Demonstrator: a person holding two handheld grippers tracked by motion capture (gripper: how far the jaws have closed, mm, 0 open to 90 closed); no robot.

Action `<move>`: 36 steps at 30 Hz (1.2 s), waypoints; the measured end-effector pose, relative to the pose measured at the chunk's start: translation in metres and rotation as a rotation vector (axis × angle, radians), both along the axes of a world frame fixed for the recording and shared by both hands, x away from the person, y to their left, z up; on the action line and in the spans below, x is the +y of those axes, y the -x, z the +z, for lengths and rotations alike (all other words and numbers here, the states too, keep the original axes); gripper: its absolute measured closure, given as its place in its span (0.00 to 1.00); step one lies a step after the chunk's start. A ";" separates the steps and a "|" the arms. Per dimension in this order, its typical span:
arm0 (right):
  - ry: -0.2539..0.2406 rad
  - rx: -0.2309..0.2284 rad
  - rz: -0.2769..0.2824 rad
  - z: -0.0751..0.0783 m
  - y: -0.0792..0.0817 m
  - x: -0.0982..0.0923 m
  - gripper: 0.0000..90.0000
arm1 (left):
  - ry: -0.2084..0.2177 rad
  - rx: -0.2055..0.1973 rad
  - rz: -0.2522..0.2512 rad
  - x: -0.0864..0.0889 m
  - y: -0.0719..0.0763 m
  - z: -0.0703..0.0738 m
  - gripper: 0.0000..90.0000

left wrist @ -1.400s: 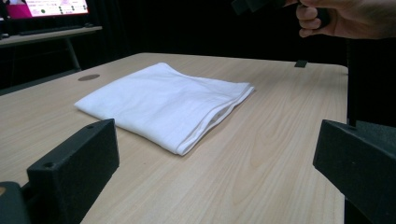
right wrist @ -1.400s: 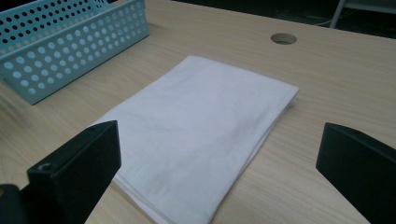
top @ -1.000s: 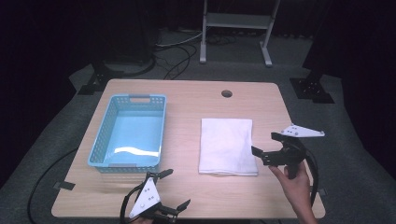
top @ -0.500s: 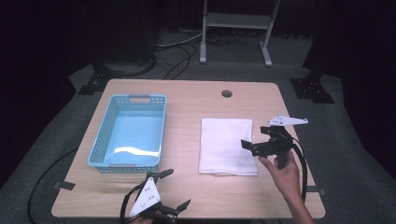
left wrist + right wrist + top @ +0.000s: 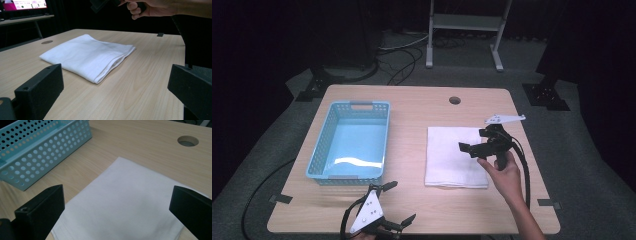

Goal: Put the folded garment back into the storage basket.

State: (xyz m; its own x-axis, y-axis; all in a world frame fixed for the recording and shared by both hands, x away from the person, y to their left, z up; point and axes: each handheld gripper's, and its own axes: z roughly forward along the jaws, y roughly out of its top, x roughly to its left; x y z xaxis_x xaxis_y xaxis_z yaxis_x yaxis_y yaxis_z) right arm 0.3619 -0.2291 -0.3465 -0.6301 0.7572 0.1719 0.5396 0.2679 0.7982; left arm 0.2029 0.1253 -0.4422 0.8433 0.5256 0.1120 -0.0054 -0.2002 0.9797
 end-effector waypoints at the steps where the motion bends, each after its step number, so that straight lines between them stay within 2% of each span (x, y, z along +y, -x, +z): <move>1: 0.003 0.011 0.001 0.000 -0.002 0.002 0.00 | 0.000 0.001 -0.001 0.000 0.000 0.000 0.00; 8: 0.006 0.035 0.008 -0.001 -0.015 0.010 0.00 | 0.000 0.003 0.000 0.000 0.000 0.000 0.00; 11: 0.015 0.085 0.009 -0.003 -0.023 0.012 0.00 | -0.003 0.002 0.000 0.000 0.000 0.000 0.00; 17: 0.030 0.111 0.016 -0.002 -0.034 0.019 0.02 | 0.000 0.004 0.000 0.000 0.000 0.000 0.00; 20: 0.039 0.161 0.024 -0.002 -0.041 0.023 0.02 | -0.001 0.004 -0.001 0.000 0.000 0.000 0.00; 23: 0.058 0.160 0.029 -0.002 -0.044 0.027 0.02 | 0.000 0.004 -0.001 0.000 0.000 0.000 0.00; 24: 0.063 0.161 0.031 -0.003 -0.045 0.028 0.02 | 0.002 0.004 -0.001 0.000 0.000 0.000 0.00; 28: 0.086 0.215 0.034 -0.009 -0.052 0.031 0.02 | 0.002 0.003 -0.002 0.000 0.000 0.000 0.00; 36: 0.118 0.249 0.042 -0.020 -0.058 0.035 0.02 | 0.001 0.003 -0.002 0.000 0.000 0.000 0.00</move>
State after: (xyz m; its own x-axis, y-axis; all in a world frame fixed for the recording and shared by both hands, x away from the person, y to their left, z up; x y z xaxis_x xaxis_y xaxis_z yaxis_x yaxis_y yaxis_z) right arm 0.4203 -0.1939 -0.3664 -0.6104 0.7557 0.2375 0.7021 0.3773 0.6039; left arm 0.2031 0.1253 -0.4422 0.8444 0.5245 0.1088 -0.0028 -0.1988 0.9800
